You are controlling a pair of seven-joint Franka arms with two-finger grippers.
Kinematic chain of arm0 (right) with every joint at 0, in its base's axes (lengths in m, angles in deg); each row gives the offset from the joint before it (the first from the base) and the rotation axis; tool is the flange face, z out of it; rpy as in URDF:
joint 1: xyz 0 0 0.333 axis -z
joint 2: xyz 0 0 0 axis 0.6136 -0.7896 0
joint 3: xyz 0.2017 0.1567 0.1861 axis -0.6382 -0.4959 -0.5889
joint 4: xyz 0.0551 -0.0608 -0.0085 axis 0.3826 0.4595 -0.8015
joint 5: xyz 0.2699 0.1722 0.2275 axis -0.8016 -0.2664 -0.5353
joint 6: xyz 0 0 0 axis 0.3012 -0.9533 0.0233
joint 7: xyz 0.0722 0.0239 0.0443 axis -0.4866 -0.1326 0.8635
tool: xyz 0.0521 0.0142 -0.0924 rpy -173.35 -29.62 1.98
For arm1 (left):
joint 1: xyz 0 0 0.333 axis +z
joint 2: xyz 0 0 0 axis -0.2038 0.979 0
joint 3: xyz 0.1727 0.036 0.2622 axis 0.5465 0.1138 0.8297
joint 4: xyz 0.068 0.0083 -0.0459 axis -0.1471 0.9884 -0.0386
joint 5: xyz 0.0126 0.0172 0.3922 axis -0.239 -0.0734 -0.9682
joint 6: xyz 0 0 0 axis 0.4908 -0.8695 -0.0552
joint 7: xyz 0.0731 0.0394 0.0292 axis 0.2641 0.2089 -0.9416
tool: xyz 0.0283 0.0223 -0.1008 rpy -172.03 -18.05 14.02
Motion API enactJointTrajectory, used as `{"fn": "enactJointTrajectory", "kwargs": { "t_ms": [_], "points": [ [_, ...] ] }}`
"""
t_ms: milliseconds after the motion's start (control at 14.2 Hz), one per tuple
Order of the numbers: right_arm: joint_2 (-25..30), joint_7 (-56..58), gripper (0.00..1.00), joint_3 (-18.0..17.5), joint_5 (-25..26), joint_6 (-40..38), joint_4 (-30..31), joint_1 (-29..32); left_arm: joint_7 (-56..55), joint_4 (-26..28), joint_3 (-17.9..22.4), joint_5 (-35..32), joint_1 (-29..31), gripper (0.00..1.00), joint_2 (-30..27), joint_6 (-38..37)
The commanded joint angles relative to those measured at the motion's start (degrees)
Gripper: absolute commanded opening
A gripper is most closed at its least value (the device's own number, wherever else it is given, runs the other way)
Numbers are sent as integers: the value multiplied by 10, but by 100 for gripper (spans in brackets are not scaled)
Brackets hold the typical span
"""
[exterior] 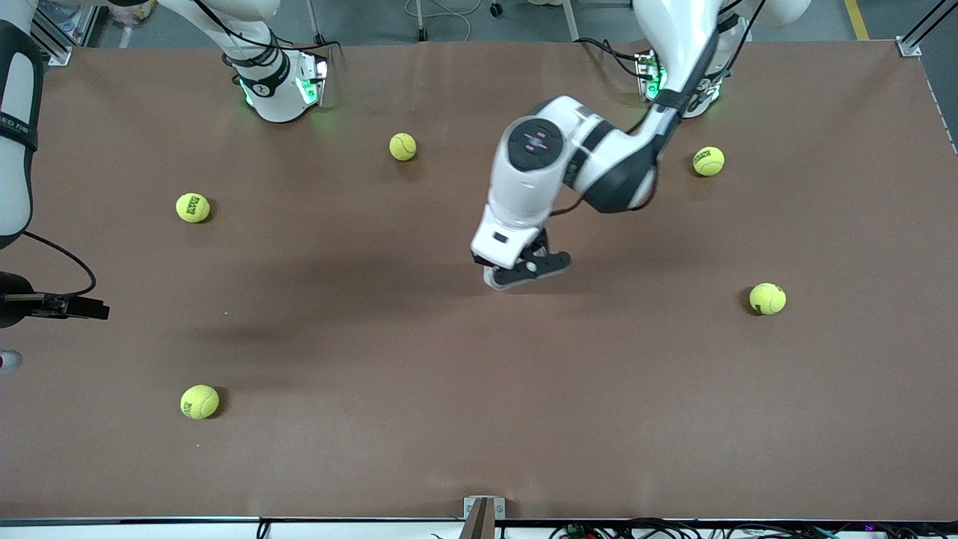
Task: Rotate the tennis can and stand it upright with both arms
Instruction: 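Rotate the can upright with the left gripper and lower it onto the table, then open the left gripper and lift it away from the upright can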
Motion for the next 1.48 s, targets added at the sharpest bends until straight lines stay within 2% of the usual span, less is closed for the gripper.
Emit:
{"fn": "enactJointTrajectory", "kwargs": {
  "t_ms": [0,211,352,422,492,563,704,774,1126,1266,1407],
  "points": [
    [19,2,100,-7,11,-2,-2,-8,-33,-51,12,-34,-39,0,38,-28],
    [51,-1,100,-14,-9,-54,1,-16,-67,-54,38,-62,-91,0,48,-33],
    [55,-1,100,-14,-11,-63,2,-32,-68,-55,40,-64,-96,1,53,-34],
    [55,-1,100,-14,-11,-62,1,-32,-68,-55,39,-64,-96,5,53,-34],
    [56,3,100,-15,-8,-64,-2,-32,-67,-55,38,-62,-96,19,54,-34],
    [56,2,100,-15,-8,-67,-3,-30,-63,-56,38,-61,-96,46,55,-34],
    [72,-2,100,-11,-10,-85,-1,-30,-62,-56,39,-63,-95,93,52,-34],
    [74,-2,100,-9,-9,-91,1,-31,-63,-57,40,-62,-95,100,48,-34],
    [88,-15,100,6,-10,-112,6,-43,-60,-57,37,-57,-87,100,-4,-64],
    [119,-14,100,31,-13,-97,40,-62,-56,-57,37,-58,-70,100,-29,-76],
    [159,-14,100,39,-14,-80,89,-69,-32,-54,38,-60,-34,100,-68,-107]
  ]
}}
